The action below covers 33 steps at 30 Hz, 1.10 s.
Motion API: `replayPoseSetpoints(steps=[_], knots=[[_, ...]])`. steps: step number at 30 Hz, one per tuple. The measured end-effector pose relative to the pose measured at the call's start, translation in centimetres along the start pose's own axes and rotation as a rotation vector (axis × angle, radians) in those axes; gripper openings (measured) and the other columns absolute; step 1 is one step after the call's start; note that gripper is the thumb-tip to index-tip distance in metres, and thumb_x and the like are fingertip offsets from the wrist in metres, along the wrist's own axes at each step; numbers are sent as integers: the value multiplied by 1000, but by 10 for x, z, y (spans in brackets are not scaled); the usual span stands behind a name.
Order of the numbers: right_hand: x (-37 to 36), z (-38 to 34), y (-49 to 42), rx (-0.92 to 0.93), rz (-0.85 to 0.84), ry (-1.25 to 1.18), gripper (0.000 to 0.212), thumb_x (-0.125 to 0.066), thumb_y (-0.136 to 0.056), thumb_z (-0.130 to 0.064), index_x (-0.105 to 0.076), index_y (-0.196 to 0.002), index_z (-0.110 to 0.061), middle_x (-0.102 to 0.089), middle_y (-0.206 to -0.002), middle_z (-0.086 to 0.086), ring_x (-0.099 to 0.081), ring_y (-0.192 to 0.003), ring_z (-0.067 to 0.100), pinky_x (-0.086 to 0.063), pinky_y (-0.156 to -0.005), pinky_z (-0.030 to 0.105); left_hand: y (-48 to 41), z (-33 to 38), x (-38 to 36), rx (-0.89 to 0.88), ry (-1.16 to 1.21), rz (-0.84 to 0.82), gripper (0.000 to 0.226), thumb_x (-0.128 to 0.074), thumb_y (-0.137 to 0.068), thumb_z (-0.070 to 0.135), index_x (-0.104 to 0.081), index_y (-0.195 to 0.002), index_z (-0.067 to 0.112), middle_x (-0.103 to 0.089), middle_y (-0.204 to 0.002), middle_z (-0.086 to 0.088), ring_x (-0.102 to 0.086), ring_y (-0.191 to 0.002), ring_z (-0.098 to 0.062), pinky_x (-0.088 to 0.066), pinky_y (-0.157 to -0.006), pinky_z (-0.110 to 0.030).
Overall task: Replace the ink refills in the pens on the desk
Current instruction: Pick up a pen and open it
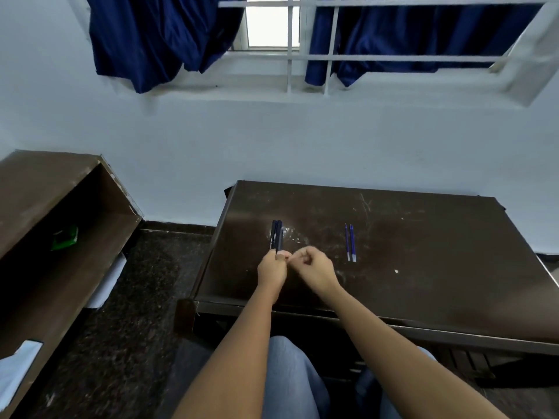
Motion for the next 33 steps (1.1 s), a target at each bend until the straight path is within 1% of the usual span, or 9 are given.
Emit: replayPoseSetpoints(steps=[2,4,8,12,15,21,28,31,33], knots=[[9,-5,-2,-85,106,-139,24,-70,-80,-34,-64,-93,-14,-66,-84,-3,-62,-79,12,-53,-76,28,15,1,1,-98,-82,-53,28,-37,-99,19,-60,-85,14,-59,-88,-1,-53,-82,-16,-39,-67,-28],[17,-13,0,-120,129,-148,31,-72,-78,-38,-66,-92,-11,-66,-77,-2,-61,-70,12,-53,-72,30,28,0,0,-186,-147,-110,34,-37,-101,26,-59,-77,15,-58,-80,-2,-54,-77,-17,-40,-66,-30],[24,-25,8,-145,100,-129,30,-74,-79,-28,-68,-81,2,-61,-56,2,-53,-49,11,-47,-57,27,45,5,-2,-280,-396,-106,37,-35,-98,39,-55,-73,21,-63,-78,0,-59,-77,-23,-42,-68,-34],[31,-34,21,-172,65,-174,12,-72,-82,-14,-72,-86,-2,-64,-65,3,-54,-48,8,-44,-49,18,61,11,6,-352,-533,-35,30,-37,-96,46,-58,-86,26,-67,-86,1,-63,-86,-24,-48,-73,-35],[36,-45,28,-127,42,-167,7,-65,-83,-4,-72,-85,-4,-65,-70,5,-53,-52,9,-43,-46,15,73,13,11,-380,-516,-5,31,-39,-96,51,-60,-100,28,-69,-91,3,-63,-88,-21,-53,-78,-37],[36,-49,32,-94,38,-131,10,-61,-86,-5,-70,-90,-4,-64,-73,3,-54,-57,9,-42,-50,17,83,13,15,-392,-452,-33,34,-36,-98,49,-56,-83,27,-61,-68,3,-58,-65,-15,-44,-61,-32],[48,-28,3,-236,255,-357,13,-64,-79,-1,-66,-69,-9,-65,-69,6,-61,-62,15,-57,-79,35,68,-17,37,-281,-367,-31,29,-39,-99,33,-60,-80,26,-54,-62,3,-49,-54,-14,-41,-58,-29],[45,-14,-11,-282,283,-269,17,-65,-71,1,-64,-60,-12,-65,-75,7,-66,-75,22,-58,-83,42,55,-26,43,-225,-242,-4,29,-39,-98,20,-66,-86,21,-54,-64,1,-48,-55,-14,-42,-57,-27],[38,-3,-18,-296,286,-187,16,-66,-65,0,-63,-58,-14,-67,-78,7,-67,-81,24,-58,-82,44,48,-27,44,-218,-185,30,29,-39,-99,15,-66,-89,13,-54,-66,2,-47,-55,-11,-39,-51,-16]])
Point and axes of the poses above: each hand's wrist, its own y-axis away from the middle knuckle, its own x-axis out of the back of the hand, z = x × y, the point moved 2 cm from there along -y, towards the middle knuckle
